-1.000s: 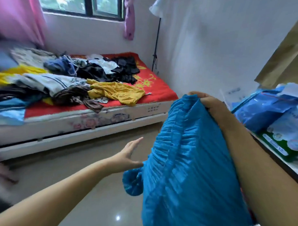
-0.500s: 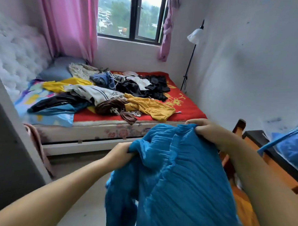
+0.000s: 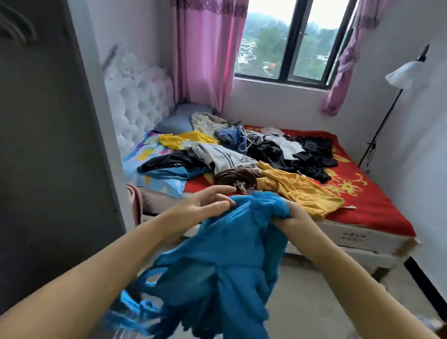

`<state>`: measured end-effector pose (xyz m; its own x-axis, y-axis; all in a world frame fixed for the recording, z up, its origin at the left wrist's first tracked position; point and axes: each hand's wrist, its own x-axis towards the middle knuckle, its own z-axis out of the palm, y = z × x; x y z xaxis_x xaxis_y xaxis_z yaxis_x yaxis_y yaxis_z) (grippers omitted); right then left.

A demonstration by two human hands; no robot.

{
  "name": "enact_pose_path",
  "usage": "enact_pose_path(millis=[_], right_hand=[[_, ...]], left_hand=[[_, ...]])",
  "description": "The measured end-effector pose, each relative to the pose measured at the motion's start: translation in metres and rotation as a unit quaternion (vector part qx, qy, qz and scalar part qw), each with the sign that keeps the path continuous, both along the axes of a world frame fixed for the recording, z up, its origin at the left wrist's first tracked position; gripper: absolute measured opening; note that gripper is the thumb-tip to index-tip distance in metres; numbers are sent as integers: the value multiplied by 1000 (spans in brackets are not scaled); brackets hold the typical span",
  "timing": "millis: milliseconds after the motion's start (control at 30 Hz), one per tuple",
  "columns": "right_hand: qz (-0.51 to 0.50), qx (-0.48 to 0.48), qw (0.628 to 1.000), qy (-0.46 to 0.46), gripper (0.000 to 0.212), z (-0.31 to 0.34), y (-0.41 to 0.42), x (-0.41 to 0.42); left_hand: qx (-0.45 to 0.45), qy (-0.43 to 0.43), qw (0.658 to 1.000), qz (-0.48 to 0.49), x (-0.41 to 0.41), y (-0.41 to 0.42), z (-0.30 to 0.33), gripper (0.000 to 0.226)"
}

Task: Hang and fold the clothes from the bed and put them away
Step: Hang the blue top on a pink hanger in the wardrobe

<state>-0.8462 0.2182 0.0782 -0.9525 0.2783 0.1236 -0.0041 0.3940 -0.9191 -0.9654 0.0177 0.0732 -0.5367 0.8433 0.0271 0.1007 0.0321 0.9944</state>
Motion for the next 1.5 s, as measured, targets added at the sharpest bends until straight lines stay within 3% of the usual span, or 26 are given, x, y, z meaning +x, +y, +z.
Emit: enact_pose_path(millis=[100, 200, 300, 333, 433, 533, 633, 700, 800, 867, 933, 1067, 1167, 1233, 1367, 1500], right_hand=[[-15, -205, 979, 11, 30, 10, 20, -31], [-26, -328, 944, 6, 21, 14, 31, -64], [-141, -209, 967, -47, 31, 5, 29, -102], [-163, -155, 972, -60, 31, 3, 31, -110], [-17, -136, 986, -92, 24, 5, 43, -128], [86, -61, 994, -36, 60, 14, 37, -129], [305, 12, 952, 5, 61, 19, -9, -118], [379, 77, 921, 47, 66, 19, -40, -108], [357, 176, 895, 204, 53, 17, -67, -109], [295, 130, 913, 250, 38, 17, -76, -114], [242, 36, 945, 216, 40, 17, -79, -123], [225, -112, 956, 153, 45, 27, -77, -148], [251, -105, 952, 139, 36, 36, -80, -163], [257, -123, 951, 123, 29, 44, -88, -171], [246, -125, 953, 125, 36, 57, -106, -185], [237, -119, 956, 126, 50, 68, -134, -193]], left_hand=[[-118, 40, 992, -14, -27, -28, -13, 64], [-159, -24, 987, 11, -28, -26, -35, 64], [-67, -51, 987, 136, -27, -3, -44, 26], [-41, -58, 980, 183, -28, 2, -36, 24], [-13, -34, 952, 305, -41, -4, 2, 33], [-20, 13, 927, 375, -49, -23, 27, 21], [31, -53, 913, 404, -38, -31, 27, 19], [69, -117, 903, 408, -30, -27, 24, 17], [79, -174, 876, 443, -22, -29, 26, 25], [101, -230, 869, 427, -16, -37, 26, 26], [92, -252, 881, 390, -9, -48, 25, 32], [-106, -105, 933, 328, 10, -85, 29, 48], [-222, 10, 923, 314, 17, -128, 37, 30], [-246, 60, 917, 308, 22, -156, 42, 13], [-239, 125, 896, 352, 26, -211, 56, 18], [-269, 195, 864, 377, 24, -274, 74, 9]])
